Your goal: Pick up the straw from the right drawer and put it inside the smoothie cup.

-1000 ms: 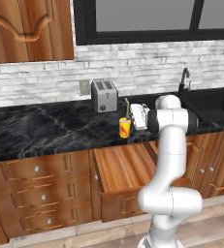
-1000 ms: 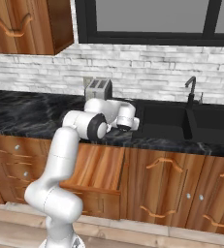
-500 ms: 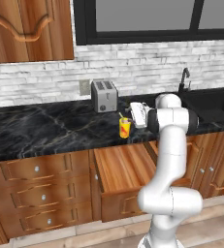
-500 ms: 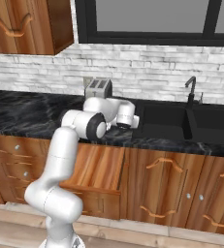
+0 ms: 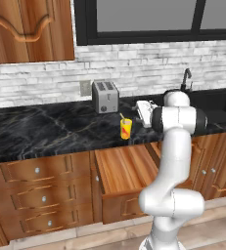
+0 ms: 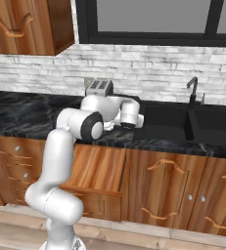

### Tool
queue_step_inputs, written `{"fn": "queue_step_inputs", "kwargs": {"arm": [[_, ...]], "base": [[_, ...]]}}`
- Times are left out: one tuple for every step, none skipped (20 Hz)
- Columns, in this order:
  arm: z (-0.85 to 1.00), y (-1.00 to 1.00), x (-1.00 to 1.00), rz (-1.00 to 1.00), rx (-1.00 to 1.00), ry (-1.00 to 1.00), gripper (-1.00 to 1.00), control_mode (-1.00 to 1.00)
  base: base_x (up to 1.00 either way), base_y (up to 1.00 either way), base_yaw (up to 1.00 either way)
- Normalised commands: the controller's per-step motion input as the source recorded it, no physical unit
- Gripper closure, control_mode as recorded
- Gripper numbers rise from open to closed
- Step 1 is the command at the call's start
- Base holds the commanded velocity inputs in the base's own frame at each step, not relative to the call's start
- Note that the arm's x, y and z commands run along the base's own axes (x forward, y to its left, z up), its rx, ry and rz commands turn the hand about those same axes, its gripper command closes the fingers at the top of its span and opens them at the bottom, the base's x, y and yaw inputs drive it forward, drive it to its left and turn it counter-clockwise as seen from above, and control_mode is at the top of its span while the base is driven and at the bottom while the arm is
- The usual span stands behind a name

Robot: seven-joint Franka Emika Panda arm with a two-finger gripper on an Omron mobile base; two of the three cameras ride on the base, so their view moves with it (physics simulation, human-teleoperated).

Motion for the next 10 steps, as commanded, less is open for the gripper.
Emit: {"fn": "queue_step_inputs", "kwargs": {"arm": [[0.36,0.0,-1.0,-0.08,-0.09,0.0,-1.0,-1.0],[0.49,0.0,-1.0,-0.09,-0.1,0.0,-1.0,-1.0],[0.64,0.0,-1.0,-0.11,-0.15,0.0,-1.0,-1.0],[0.73,0.0,-1.0,-0.13,-0.19,0.0,-1.0,-1.0],[0.81,0.0,-1.0,-0.15,-0.23,0.0,-1.0,-1.0],[0.86,0.0,-1.0,-0.19,-0.26,0.06,-1.0,-1.0],[0.87,0.0,-1.0,-0.21,-0.28,0.09,-1.0,-1.0],[0.82,0.0,-1.0,-0.22,-0.29,0.09,-1.0,-1.0],[0.68,0.0,-1.0,-0.22,-0.3,0.04,-1.0,-1.0],[0.64,0.0,-1.0,-0.23,-0.3,0.04,-1.0,-1.0]], "base": [[0.0,0.0,0.0],[0.0,0.0,0.0],[0.0,0.0,0.0],[0.0,0.0,0.0],[0.0,0.0,0.0],[0.0,0.0,0.0],[0.0,0.0,0.0],[0.0,0.0,0.0],[0.0,0.0,0.0],[0.0,0.0,0.0]]}}
